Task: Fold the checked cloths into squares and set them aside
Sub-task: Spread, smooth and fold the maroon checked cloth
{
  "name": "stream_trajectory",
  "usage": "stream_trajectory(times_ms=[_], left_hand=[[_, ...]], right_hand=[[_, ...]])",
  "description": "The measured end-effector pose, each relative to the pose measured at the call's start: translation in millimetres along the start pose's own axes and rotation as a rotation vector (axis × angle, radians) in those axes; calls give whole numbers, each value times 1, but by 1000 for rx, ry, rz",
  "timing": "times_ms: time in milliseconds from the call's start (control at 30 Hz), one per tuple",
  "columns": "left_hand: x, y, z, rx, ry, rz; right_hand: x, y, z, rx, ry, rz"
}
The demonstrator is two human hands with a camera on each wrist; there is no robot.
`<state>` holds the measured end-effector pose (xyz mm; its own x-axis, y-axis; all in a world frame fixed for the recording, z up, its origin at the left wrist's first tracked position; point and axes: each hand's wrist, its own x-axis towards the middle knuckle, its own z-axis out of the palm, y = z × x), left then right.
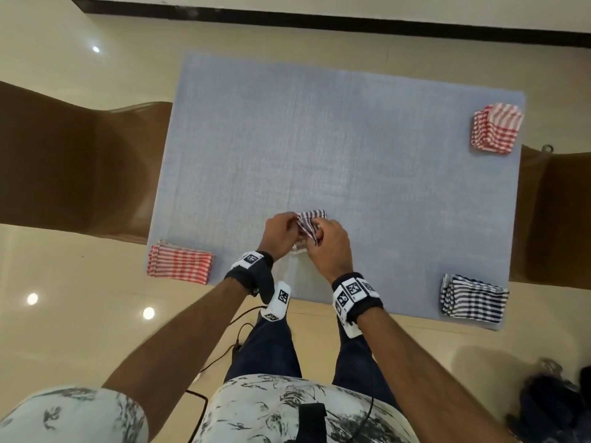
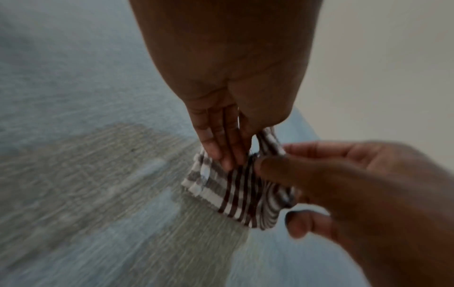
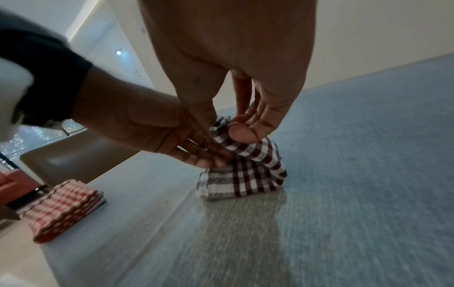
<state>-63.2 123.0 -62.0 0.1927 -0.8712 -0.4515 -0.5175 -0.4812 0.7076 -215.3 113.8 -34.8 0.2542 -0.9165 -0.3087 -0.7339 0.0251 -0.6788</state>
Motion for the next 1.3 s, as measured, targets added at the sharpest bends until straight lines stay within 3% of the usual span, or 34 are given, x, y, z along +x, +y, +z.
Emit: stream_trajectory(times_ms=[100, 200, 400, 667, 767, 833, 900, 1033, 1167, 1300], left_hand=[[6, -12, -7, -281, 40, -196], [4, -14, -10, -367, 86, -243], [0, -10, -8, -35, 141, -87], [-3, -11, -7, 178, 221, -45], [-8, -11, -4, 320, 201, 193], [-13, -13, 0, 463, 87, 460], [-16, -22, 1, 566, -2, 622], [-22, -35, -1, 643, -24, 635], [-30, -39, 9, 677, -9, 600], [-33, -37, 15, 692, 0, 525]], right_hand=[[-3, -8, 15, -5, -17, -7], [-3, -8, 28, -18, -45, 9], [-6, -9, 41, -59, -116, -33], [-15, 2, 41, -200, -143, -142], [-21, 2, 40, -272, -228, -186], [-21, 3, 38, -215, -270, -168], [-16, 6, 31, -132, -289, -146], [2, 16, 4, 134, -356, -83], [16, 19, -12, 457, -253, 183], [22, 23, 4, 754, -301, 387]])
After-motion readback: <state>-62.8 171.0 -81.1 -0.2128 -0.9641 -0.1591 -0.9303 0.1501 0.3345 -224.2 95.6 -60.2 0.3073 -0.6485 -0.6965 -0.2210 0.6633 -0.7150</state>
